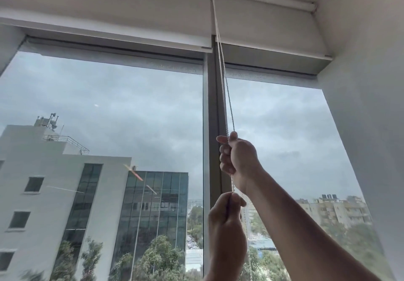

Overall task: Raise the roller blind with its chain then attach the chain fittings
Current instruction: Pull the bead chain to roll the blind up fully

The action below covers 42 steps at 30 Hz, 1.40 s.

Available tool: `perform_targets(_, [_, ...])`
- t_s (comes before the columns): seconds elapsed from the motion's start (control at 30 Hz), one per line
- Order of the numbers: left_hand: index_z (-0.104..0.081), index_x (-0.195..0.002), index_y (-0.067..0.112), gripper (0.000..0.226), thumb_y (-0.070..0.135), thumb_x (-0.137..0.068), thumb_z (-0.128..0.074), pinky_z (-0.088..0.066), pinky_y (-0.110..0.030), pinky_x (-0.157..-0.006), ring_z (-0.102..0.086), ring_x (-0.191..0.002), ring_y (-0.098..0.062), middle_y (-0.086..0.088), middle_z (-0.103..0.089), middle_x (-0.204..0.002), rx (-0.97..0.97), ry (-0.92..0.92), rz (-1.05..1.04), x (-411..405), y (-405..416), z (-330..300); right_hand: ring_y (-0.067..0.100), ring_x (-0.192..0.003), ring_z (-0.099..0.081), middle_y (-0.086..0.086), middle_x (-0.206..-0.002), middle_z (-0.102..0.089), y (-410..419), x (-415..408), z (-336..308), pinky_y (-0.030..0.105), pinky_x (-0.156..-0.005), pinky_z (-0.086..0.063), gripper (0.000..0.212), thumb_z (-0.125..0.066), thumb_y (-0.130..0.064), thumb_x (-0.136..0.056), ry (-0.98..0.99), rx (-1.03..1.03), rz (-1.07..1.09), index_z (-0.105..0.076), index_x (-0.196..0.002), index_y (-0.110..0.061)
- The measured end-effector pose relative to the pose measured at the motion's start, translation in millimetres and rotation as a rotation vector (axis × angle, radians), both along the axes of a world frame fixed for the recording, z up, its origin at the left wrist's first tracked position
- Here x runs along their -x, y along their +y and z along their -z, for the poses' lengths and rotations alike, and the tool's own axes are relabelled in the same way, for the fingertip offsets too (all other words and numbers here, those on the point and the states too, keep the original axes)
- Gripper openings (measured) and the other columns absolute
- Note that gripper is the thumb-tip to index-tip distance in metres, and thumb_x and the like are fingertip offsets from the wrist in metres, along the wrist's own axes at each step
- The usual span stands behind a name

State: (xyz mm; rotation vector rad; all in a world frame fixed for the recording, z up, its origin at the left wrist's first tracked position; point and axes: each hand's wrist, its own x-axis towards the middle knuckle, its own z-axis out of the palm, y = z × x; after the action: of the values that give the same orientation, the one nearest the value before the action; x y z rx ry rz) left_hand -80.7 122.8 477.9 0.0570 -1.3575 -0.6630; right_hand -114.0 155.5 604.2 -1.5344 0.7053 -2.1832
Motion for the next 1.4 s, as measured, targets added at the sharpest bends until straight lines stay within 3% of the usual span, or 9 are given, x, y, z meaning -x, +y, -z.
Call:
perform_targets(0.17, [-0.056,-0.054,0.022,0.044,0.005,-0.096,-0.056,-0.020,-0.021,-0.044,-0.026,-0.045,-0.007,0.009,-0.033,-0.045,0.053,-0.040,0.061,0.0,-10.6,2.6,0.012,-0.041,-0.023,-0.003,-0.050,-0.031,-3.7,-6.8,10.9,0.023,-0.043,-0.019,0.044,-0.032,0.006,-0.083,0.087,0.181,0.262,-0.053,-0.057,-0.024])
perform_targets(0.27, [-0.051,-0.056,0.017,0.030,0.028,-0.084,-0.058,-0.022,-0.017,-0.038,-0.025,-0.040,-0.007,0.003,-0.032,-0.047,0.037,-0.092,0.243,-4.6,-19.6,3.7,0.015,-0.047,-0.023,0.000,-0.053,-0.031,-6.2,-6.9,23.1,0.032,-0.049,-0.019,0.042,-0.039,-0.001,-0.088,0.100,0.257,0.308,-0.053,-0.057,-0.026])
perform_targets(0.33, [-0.047,-0.055,0.006,0.041,0.040,-0.079,-0.051,-0.024,-0.019,-0.035,-0.027,-0.034,-0.011,-0.003,-0.036,-0.043,0.064,-0.145,0.228,-8.7,-27.5,3.1,0.015,-0.047,-0.023,0.002,-0.053,-0.031,-8.9,-6.4,31.5,0.033,-0.049,-0.019,0.044,-0.041,-0.003,-0.094,0.112,0.289,0.297,-0.053,-0.059,-0.026])
perform_targets(0.43, [-0.060,-0.048,0.011,0.043,0.035,-0.080,-0.044,-0.036,-0.019,-0.038,-0.043,-0.032,-0.010,0.000,-0.052,-0.039,0.003,-0.151,0.183,-13.4,-38.7,-7.3,0.015,-0.046,-0.023,0.002,-0.051,-0.031,-11.8,-6.6,44.1,0.035,-0.049,-0.020,0.044,-0.041,-0.001,-0.097,0.132,0.313,0.311,-0.054,-0.062,-0.025])
perform_targets(0.63, [-0.064,-0.048,0.027,0.061,0.040,-0.103,-0.041,-0.038,-0.014,-0.040,-0.049,-0.038,0.000,0.011,-0.053,-0.041,-0.042,-0.145,0.156,-26.3,-32.8,-66.2,0.009,-0.041,-0.035,-0.011,-0.044,-0.037,-14.3,-6.4,59.9,0.020,-0.042,-0.030,0.042,-0.043,-0.010,-0.100,0.149,0.346,0.348,-0.048,-0.060,-0.018])
perform_targets(0.8, [-0.065,-0.090,0.009,0.043,0.046,-0.100,-0.045,-0.052,-0.025,-0.052,-0.066,-0.059,-0.015,-0.004,-0.069,-0.070,-0.069,-0.165,0.258,-31.5,-3.8,-117.7,0.017,-0.053,-0.034,-0.007,-0.052,-0.038,-19.5,-2.2,73.7,0.033,-0.052,-0.029,0.046,-0.045,-0.015,-0.102,0.184,0.355,0.434,-0.047,-0.057,-0.023])
perform_targets(1.03, [-0.061,-0.079,0.010,0.035,0.022,-0.105,-0.041,-0.020,-0.014,-0.034,-0.026,-0.030,-0.007,0.010,-0.033,-0.039,-0.192,-0.102,0.275,-17.9,20.7,-138.6,0.015,-0.049,-0.024,-0.008,-0.050,-0.031,-26.6,7.8,98.7,0.029,-0.046,-0.019,0.046,-0.045,-0.015,-0.104,0.237,0.321,0.407,-0.046,-0.059,-0.023])
perform_targets(1.23, [-0.063,-0.065,0.021,0.039,0.015,-0.096,-0.041,-0.022,-0.027,-0.046,-0.028,-0.041,-0.016,0.007,-0.036,-0.045,-0.084,-0.043,0.068,-11.8,22.7,-121.3,0.010,-0.038,-0.024,-0.002,-0.047,-0.033,-19.7,21.0,101.2,0.018,-0.038,-0.022,0.039,-0.046,-0.033,-0.097,0.239,0.169,0.122,-0.048,-0.060,-0.021])
perform_targets(1.4, [-0.062,-0.059,0.024,0.042,0.018,-0.096,-0.044,-0.029,-0.026,-0.048,-0.036,-0.040,-0.012,0.013,-0.040,-0.038,-0.044,-0.039,0.029,-12.1,23.5,-117.2,0.018,-0.043,-0.051,0.011,-0.054,-0.052,-15.8,32.4,73.9,0.024,-0.041,-0.046,0.062,-0.029,-0.049,-0.101,0.158,0.106,0.134,-0.064,-0.089,0.001])
